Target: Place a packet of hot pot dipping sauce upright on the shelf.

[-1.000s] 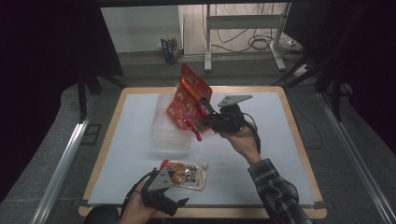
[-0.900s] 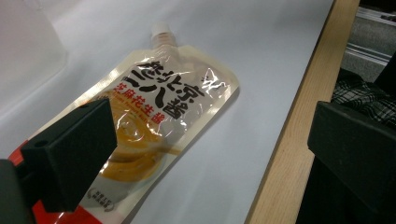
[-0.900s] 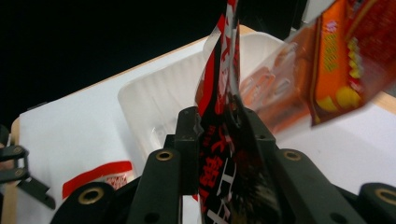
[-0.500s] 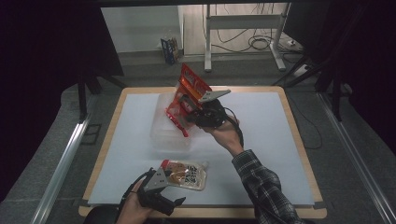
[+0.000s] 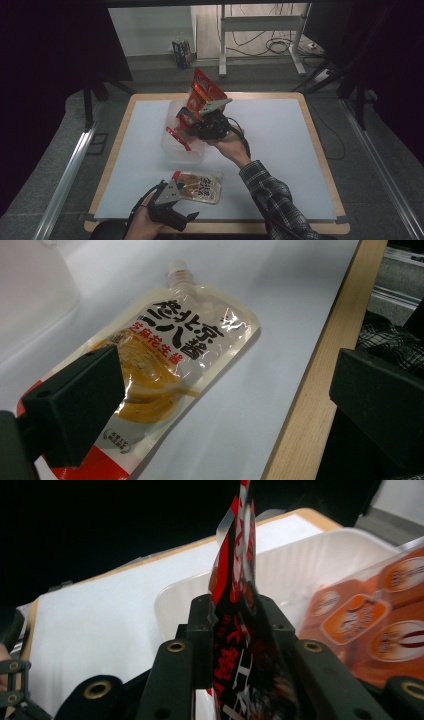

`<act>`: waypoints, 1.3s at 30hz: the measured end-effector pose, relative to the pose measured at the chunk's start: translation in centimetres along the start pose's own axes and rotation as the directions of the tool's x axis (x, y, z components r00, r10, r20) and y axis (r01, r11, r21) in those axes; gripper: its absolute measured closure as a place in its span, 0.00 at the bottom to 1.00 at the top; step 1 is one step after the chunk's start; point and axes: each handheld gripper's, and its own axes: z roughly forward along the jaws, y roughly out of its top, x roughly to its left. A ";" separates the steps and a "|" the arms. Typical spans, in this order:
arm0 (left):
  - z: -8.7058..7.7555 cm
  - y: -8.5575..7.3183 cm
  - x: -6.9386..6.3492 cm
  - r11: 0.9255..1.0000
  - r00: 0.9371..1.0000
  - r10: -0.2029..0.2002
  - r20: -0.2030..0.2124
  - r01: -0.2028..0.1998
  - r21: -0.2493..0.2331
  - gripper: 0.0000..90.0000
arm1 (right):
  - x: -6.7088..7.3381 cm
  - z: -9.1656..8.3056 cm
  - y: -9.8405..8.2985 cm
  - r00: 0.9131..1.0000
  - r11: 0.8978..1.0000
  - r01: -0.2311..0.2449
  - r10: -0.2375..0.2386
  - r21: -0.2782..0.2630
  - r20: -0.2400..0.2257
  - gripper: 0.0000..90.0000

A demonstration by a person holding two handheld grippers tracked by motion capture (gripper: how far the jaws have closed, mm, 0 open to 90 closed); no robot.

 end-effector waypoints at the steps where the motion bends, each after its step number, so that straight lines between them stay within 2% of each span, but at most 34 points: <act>1: 0.0 0.0 0.0 1.000 1.000 0.000 0.000 0.000 -0.001 0.01 | 0.1 0.2 -0.1 1.000 1.000 0.002 -0.002 0.007 -0.006 0.79; 9: 0.0 0.0 0.0 1.000 1.000 0.006 -0.001 -0.006 0.003 0.01 | 0.5 1.7 -1.0 0.999 0.996 0.024 -0.022 0.080 -0.037 0.79; 16: 0.0 0.0 0.0 1.000 1.000 0.009 0.001 -0.009 0.005 0.01 | 0.4 1.9 -1.0 0.997 0.997 0.016 -0.010 0.073 -0.075 0.78; 23: 0.1 0.0 -0.1 1.000 1.000 0.013 0.000 -0.013 0.008 0.01 | 0.5 1.7 -0.8 0.998 0.997 0.015 -0.010 0.082 -0.069 0.78; 27: 0.1 0.0 -0.1 1.000 1.000 0.011 0.000 -0.011 0.009 0.01 | 0.5 1.3 -0.7 0.998 0.997 0.014 -0.010 0.072 -0.056 0.94; 29: 0.1 0.0 -0.1 1.000 1.000 0.011 0.000 -0.011 0.011 0.01 | 0.6 1.0 -0.5 0.999 0.996 0.030 -0.027 0.086 -0.044 0.97; 34: 0.2 0.0 -0.2 1.000 1.000 0.014 -0.001 -0.014 0.013 0.01 | 0.7 0.6 0.2 0.997 0.991 0.070 -0.066 0.115 -0.034 0.97; 39: 0.2 0.1 -0.2 1.000 1.000 0.018 0.001 -0.018 0.014 0.01 | 1.2 2.0 0.5 0.997 0.989 0.069 -0.063 0.131 -0.052 0.93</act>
